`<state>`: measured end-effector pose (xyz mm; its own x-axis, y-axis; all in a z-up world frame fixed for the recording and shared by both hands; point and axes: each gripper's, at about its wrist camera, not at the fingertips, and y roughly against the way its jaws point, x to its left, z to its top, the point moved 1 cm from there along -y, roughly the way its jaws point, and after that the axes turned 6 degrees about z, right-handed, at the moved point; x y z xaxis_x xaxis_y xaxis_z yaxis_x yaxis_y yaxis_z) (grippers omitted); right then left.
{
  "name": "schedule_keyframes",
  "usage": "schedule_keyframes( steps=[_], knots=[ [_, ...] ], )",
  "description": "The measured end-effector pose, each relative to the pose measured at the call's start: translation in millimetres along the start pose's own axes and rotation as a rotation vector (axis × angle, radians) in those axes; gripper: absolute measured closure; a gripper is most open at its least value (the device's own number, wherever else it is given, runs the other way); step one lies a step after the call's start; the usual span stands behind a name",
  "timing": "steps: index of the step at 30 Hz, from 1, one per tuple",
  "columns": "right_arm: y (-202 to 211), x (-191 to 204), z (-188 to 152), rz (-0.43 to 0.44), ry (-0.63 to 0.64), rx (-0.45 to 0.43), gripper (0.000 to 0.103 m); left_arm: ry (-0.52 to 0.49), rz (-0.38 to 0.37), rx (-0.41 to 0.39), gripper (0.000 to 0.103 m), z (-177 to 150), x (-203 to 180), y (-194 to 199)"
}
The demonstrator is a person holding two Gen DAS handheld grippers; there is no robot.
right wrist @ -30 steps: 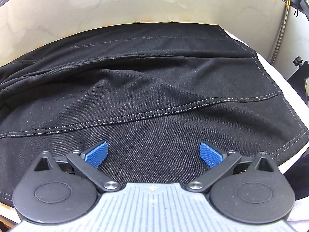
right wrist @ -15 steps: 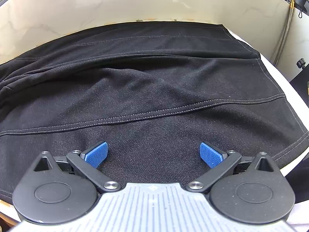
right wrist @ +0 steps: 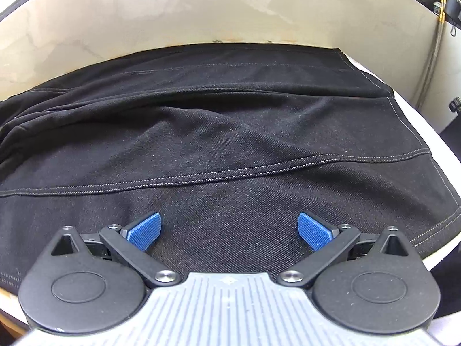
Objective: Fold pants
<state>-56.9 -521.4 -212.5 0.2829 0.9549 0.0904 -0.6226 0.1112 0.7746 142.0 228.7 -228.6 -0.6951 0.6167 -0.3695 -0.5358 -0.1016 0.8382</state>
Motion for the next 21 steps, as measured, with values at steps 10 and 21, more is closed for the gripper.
schedule_keyframes(
  steps=[10, 21],
  knots=[
    [56.2, -48.4, -29.4, -0.01, -0.24, -0.105, 0.011, -0.099, 0.046, 0.026, 0.081, 5.5, -9.8, -0.4],
    [66.8, -75.5, -44.0, 0.029, -0.364, -0.149, 0.019, -0.14, 0.019, 0.042, 0.066, 7.1, -14.0, -2.7]
  ],
)
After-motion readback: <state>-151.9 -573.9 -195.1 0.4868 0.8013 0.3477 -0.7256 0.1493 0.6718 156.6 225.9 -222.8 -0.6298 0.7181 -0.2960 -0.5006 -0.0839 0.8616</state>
